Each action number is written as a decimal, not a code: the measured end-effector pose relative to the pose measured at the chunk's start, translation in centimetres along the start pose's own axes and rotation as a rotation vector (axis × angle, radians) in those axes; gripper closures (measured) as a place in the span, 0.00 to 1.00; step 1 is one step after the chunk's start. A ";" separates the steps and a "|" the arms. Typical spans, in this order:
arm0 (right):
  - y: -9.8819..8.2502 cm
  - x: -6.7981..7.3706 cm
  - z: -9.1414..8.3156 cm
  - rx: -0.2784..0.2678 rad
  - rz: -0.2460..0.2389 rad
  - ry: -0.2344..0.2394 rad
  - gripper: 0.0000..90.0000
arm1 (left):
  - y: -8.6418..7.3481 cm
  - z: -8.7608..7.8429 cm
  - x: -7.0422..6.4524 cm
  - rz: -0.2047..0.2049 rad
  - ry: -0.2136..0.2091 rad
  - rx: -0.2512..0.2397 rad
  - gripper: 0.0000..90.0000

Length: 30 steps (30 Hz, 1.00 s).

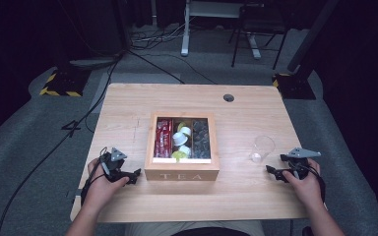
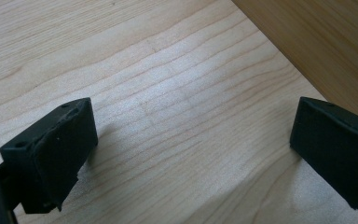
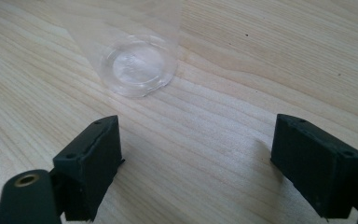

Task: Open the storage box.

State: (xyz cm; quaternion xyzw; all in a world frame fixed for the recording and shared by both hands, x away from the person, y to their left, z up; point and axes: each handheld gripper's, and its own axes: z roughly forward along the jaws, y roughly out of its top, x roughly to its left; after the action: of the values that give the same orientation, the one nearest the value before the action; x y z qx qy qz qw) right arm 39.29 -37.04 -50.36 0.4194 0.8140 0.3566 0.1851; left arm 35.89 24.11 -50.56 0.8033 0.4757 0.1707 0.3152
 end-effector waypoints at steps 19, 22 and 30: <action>0.0 0.0 0.0 0.000 0.001 -0.002 0.18 | 2.1 -3.8 -0.1 -0.039 -0.073 -0.083 0.29; 0.0 0.0 0.0 0.000 0.001 -0.002 0.18 | 2.5 -4.7 -0.4 -0.052 -0.098 -0.132 0.30; 0.0 0.0 -0.1 0.000 0.002 -0.003 0.18 | 3.3 -6.4 -1.7 0.008 -0.127 -0.189 0.30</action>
State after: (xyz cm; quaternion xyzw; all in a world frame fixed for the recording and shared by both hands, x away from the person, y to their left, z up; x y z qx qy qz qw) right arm 39.20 -37.04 -50.36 0.4208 0.8133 0.3563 0.1859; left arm 33.53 23.68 -43.60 0.7810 0.4333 0.1649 0.4184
